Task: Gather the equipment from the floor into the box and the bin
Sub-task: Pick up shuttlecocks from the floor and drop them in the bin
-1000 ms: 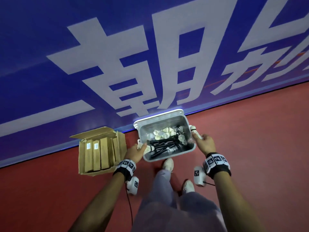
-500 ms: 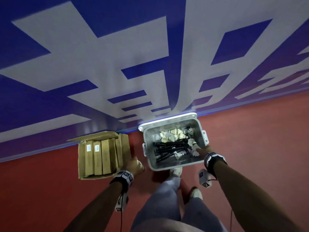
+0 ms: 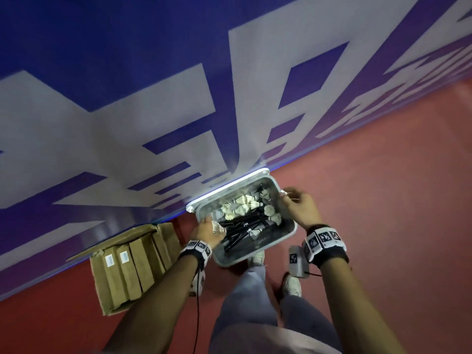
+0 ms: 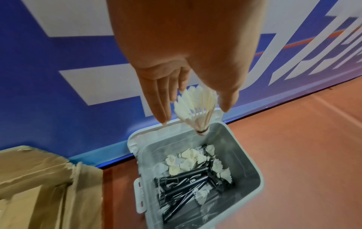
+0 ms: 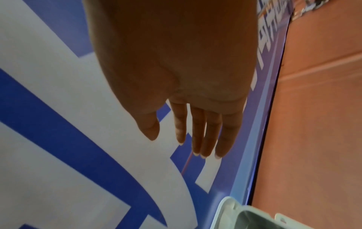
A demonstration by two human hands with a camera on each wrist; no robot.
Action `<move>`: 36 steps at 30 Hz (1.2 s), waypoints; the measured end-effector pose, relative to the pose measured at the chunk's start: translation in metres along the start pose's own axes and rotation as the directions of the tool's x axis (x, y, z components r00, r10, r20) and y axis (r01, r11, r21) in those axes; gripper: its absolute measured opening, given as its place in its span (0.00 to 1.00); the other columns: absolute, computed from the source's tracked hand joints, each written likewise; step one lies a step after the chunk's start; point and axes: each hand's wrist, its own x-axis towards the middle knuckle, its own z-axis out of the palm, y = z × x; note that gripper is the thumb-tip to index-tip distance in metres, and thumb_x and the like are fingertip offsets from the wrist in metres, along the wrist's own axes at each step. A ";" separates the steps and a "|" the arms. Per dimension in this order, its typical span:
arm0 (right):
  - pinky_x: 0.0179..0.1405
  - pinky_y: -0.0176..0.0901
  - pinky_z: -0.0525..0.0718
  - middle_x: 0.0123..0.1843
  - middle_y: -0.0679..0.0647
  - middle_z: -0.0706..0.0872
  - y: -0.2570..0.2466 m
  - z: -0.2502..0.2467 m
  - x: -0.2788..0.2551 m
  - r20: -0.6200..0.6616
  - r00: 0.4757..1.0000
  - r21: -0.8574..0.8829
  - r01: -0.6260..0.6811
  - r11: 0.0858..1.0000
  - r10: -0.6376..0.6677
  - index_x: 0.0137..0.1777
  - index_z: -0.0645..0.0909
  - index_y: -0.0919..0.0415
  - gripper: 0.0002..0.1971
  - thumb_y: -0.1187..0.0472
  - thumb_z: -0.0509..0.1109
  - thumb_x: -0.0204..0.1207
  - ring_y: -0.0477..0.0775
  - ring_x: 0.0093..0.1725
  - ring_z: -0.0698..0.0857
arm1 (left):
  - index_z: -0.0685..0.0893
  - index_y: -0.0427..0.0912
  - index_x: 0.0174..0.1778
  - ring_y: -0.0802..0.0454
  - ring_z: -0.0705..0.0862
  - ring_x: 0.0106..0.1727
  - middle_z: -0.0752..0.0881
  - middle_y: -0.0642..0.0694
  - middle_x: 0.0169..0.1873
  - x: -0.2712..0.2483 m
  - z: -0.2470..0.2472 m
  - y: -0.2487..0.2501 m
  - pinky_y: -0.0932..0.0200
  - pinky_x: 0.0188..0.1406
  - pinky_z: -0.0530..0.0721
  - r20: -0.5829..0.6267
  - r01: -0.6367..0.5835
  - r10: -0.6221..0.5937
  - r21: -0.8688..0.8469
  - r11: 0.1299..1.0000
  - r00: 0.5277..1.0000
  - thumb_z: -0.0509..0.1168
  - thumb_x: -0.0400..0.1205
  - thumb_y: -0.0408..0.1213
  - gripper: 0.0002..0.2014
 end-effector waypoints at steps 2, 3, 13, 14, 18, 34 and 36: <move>0.56 0.50 0.87 0.45 0.47 0.90 -0.002 -0.013 -0.022 -0.018 1.000 -0.027 0.022 0.999 -0.023 0.57 0.86 0.55 0.07 0.54 0.74 0.84 0.55 0.49 0.90 | 0.66 0.43 0.81 0.37 0.82 0.72 0.76 0.40 0.75 0.012 -0.003 0.014 0.46 0.65 0.87 -0.035 -0.050 0.051 0.022 0.999 0.998 0.78 0.74 0.60 0.45; 0.57 0.51 0.87 0.47 0.50 0.91 0.000 -0.018 -0.031 -0.022 1.000 -0.046 0.012 0.999 -0.013 0.60 0.85 0.56 0.09 0.54 0.73 0.84 0.56 0.50 0.90 | 0.66 0.44 0.81 0.38 0.81 0.73 0.75 0.41 0.75 0.012 -0.010 0.024 0.45 0.65 0.87 -0.048 -0.075 0.077 0.040 0.996 0.996 0.76 0.74 0.63 0.45; 0.60 0.47 0.85 0.54 0.49 0.88 -0.066 -0.052 -0.079 0.147 0.973 -0.211 0.207 0.955 -0.178 0.69 0.82 0.55 0.16 0.49 0.70 0.85 0.52 0.56 0.88 | 0.81 0.52 0.69 0.50 0.85 0.62 0.85 0.51 0.65 -0.061 -0.111 0.099 0.49 0.63 0.86 -0.212 -0.327 0.295 -0.136 0.935 0.931 0.69 0.79 0.62 0.26; 0.60 0.46 0.85 0.54 0.47 0.88 -0.080 -0.057 -0.085 0.135 0.963 -0.198 0.257 0.946 -0.233 0.69 0.82 0.54 0.16 0.49 0.71 0.85 0.51 0.56 0.88 | 0.82 0.52 0.67 0.52 0.85 0.61 0.86 0.52 0.62 -0.076 -0.124 0.102 0.50 0.63 0.86 -0.252 -0.361 0.315 -0.161 0.919 0.915 0.71 0.81 0.59 0.22; 0.61 0.39 0.84 0.59 0.45 0.90 -0.131 -0.074 -0.113 0.077 0.894 -0.078 0.446 0.892 -0.441 0.68 0.84 0.52 0.15 0.49 0.72 0.85 0.43 0.59 0.88 | 0.84 0.54 0.61 0.61 0.87 0.57 0.88 0.59 0.57 -0.149 -0.168 0.109 0.55 0.59 0.87 -0.434 -0.503 0.367 -0.255 0.825 0.823 0.74 0.82 0.52 0.14; 0.61 0.44 0.87 0.59 0.44 0.90 -0.225 -0.067 -0.287 0.487 0.369 0.299 0.781 0.549 -0.791 0.68 0.83 0.50 0.15 0.51 0.74 0.84 0.45 0.61 0.89 | 0.88 0.45 0.56 0.45 0.91 0.55 0.92 0.46 0.51 -0.443 -0.164 0.048 0.53 0.58 0.87 -0.887 -0.691 -0.157 -0.440 0.573 0.435 0.72 0.86 0.38 0.05; 0.59 0.39 0.86 0.57 0.47 0.91 -0.207 -0.055 -0.309 0.521 0.337 0.373 0.736 0.564 -0.784 0.66 0.84 0.52 0.13 0.53 0.75 0.84 0.47 0.59 0.89 | 0.88 0.44 0.55 0.47 0.91 0.54 0.92 0.47 0.50 -0.474 -0.135 0.035 0.53 0.56 0.87 -0.874 -0.644 -0.254 -0.478 0.597 0.414 0.72 0.86 0.37 0.04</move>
